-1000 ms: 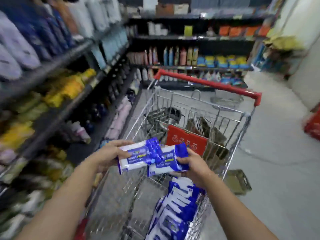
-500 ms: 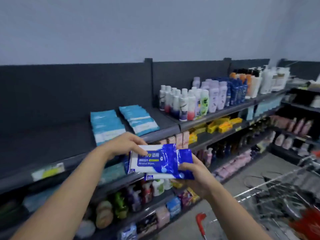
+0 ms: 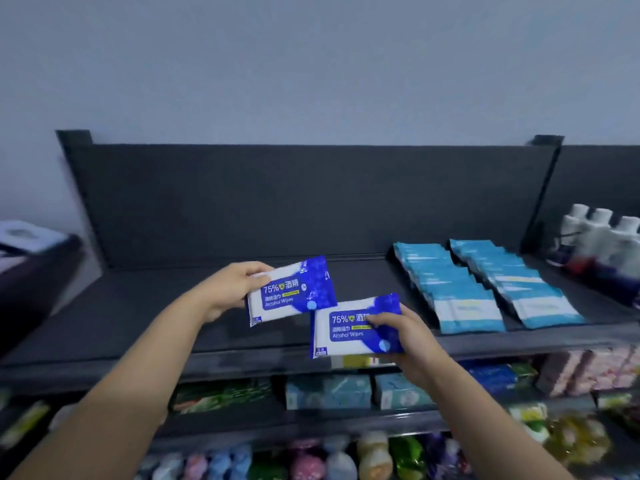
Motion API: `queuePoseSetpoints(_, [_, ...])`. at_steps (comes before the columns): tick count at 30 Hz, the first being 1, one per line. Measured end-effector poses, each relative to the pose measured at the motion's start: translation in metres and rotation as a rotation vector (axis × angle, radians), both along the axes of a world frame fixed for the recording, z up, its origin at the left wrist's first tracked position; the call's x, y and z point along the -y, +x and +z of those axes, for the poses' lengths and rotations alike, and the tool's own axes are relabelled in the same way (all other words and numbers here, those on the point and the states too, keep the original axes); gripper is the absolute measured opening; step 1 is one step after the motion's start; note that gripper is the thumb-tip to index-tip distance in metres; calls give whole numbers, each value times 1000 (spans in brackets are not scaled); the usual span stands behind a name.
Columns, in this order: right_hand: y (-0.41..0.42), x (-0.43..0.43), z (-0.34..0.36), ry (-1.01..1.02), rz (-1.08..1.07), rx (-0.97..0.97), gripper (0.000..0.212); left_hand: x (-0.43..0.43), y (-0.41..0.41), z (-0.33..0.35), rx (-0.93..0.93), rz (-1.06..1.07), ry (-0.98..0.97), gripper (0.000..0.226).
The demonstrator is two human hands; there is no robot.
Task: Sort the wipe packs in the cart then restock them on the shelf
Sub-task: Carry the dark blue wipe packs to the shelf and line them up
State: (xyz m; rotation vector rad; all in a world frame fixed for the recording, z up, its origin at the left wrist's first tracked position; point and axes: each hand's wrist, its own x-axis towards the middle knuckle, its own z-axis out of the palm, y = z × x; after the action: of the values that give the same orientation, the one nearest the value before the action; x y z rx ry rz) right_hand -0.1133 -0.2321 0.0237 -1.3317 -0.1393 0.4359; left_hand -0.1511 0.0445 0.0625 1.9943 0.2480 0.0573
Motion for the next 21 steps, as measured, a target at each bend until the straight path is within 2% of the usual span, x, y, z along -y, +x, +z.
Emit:
queuePoseSetpoints(5, [35, -58, -9, -23, 11, 34, 14, -59, 32, -24, 37, 159, 102, 17])
queuePoseSetpoints(12, [103, -105, -27, -173, 110, 122, 36, -97, 89, -59, 107, 282, 215, 13])
queuePoseSetpoints(14, [126, -118, -35, -217, 134, 124, 33, -107, 109, -66, 74, 302, 123, 25])
queuePoseSetpoints(18, [165, -144, -41, -291, 196, 115, 34, -125, 141, -74, -115, 278, -214, 50])
queuePoseSetpoints(21, [188, -165, -43, -329, 236, 177, 41, -131, 161, -82, 12, 316, -269, 52])
